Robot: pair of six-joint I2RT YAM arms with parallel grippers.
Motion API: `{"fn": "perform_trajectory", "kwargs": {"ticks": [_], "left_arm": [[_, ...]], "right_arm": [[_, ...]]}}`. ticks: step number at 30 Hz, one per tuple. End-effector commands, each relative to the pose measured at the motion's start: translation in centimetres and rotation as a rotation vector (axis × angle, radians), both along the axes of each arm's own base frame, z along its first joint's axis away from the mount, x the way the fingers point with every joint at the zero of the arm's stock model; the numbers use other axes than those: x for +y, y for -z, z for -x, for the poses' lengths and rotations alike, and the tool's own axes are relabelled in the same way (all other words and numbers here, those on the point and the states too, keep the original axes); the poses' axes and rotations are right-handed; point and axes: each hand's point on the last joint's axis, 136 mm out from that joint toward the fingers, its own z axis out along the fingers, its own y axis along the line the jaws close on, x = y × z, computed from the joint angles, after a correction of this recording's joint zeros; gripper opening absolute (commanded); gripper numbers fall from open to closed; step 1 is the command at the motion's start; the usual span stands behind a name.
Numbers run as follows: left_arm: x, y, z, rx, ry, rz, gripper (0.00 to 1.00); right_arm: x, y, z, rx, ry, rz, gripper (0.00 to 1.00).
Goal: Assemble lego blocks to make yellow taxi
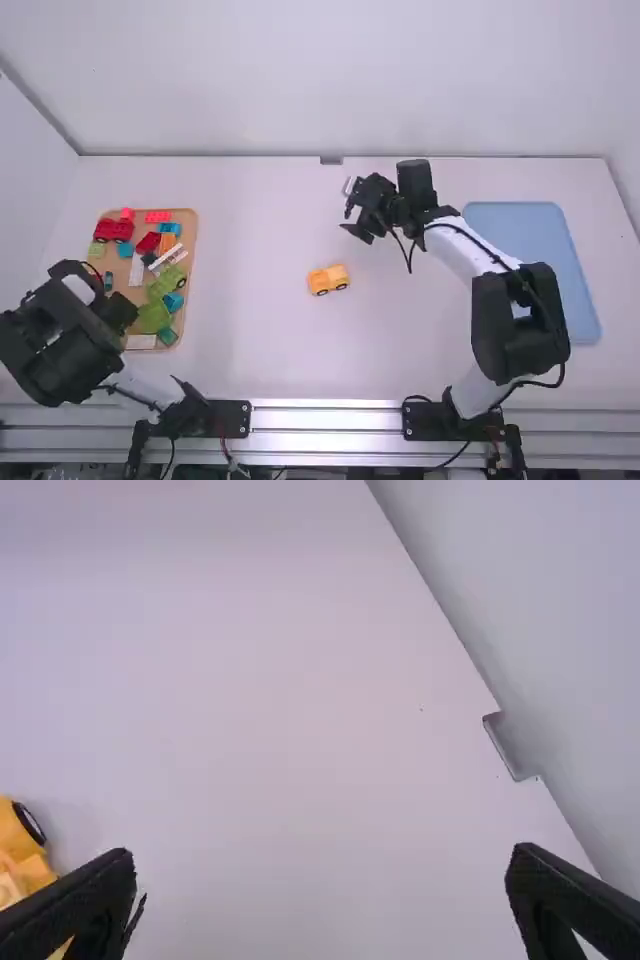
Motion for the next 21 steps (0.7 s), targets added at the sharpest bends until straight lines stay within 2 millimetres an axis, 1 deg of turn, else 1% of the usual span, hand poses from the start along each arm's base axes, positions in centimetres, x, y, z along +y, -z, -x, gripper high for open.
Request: {"fn": "perform_trajectory", "kwargs": {"ticks": [1,3,5,7,9,10,13,14,15,16,17,18,19,20,21], "left_arm": [[-1.0,1.1,0.8,0.022,-0.018,0.031,0.33],[-0.9,0.9,0.5,0.014,-0.014,0.024,0.33],[-0.7,0.3,0.1,-0.004,-0.011,0.005,0.31],[-0.3,-0.9,-0.2,-0.03,-0.011,-0.023,0.26],[-0.2,-1.5,-0.3,-0.044,-0.011,-0.038,0.25],[-0.2,-2.8,-0.7,-0.087,-0.007,-0.054,0.25],[-1.1,-5.2,-2.1,-0.184,0.06,-0.058,0.25],[-1.7,-6.7,-3.0,-0.249,0.109,-0.059,0.25],[-2.2,-7.7,-3.6,-0.291,0.14,-0.06,0.26],[-3.1,-9.1,-4.8,-0.36,0.2,-0.061,0.25],[-3.5,-9.6,-5.2,-0.384,0.229,-0.06,0.26],[-5.8,-11.9,-7.4,-0.499,0.384,-0.059,0.26],[-7.6,-13.4,-8.9,-0.572,0.488,-0.058,0.27],[-8.3,-14.0,-9.4,-0.6,0.527,-0.056,0.27],[-10.6,-15.6,-10.8,-0.68,0.644,-0.051,0.27]], "right_arm": [[0.3,-0.8,0.4,-0.007,-0.003,-0.014,0.98],[0.2,-0.8,0.3,-0.007,-0.002,-0.015,0.98],[0.3,-0.8,0.4,-0.007,-0.004,-0.016,0.99],[0.5,-0.8,0.5,-0.006,-0.01,-0.017,0.98],[0.5,-0.8,0.5,-0.005,-0.01,-0.015,0.98],[0.5,-0.8,0.5,-0.004,-0.009,-0.015,0.98],[0.3,-0.9,0.3,-0.004,0.0,-0.022,0.98],[0.4,-1.3,0.0,0.008,0.026,-0.05,0.98],[0.5,-1.6,-0.2,0.016,0.045,-0.071,0.98],[0.6,-2.1,-0.6,0.03,0.076,-0.109,0.98],[0.6,-2.2,-0.7,0.036,0.087,-0.121,0.98],[0.8,-3.1,-1.2,0.055,0.123,-0.179,0.98],[1.3,-3.7,-1.1,0.062,0.113,-0.217,0.98],[1.5,-3.9,-1.0,0.064,0.104,-0.227,0.98],[2.1,-4.5,-0.6,0.061,0.058,-0.26,0.98]]}}
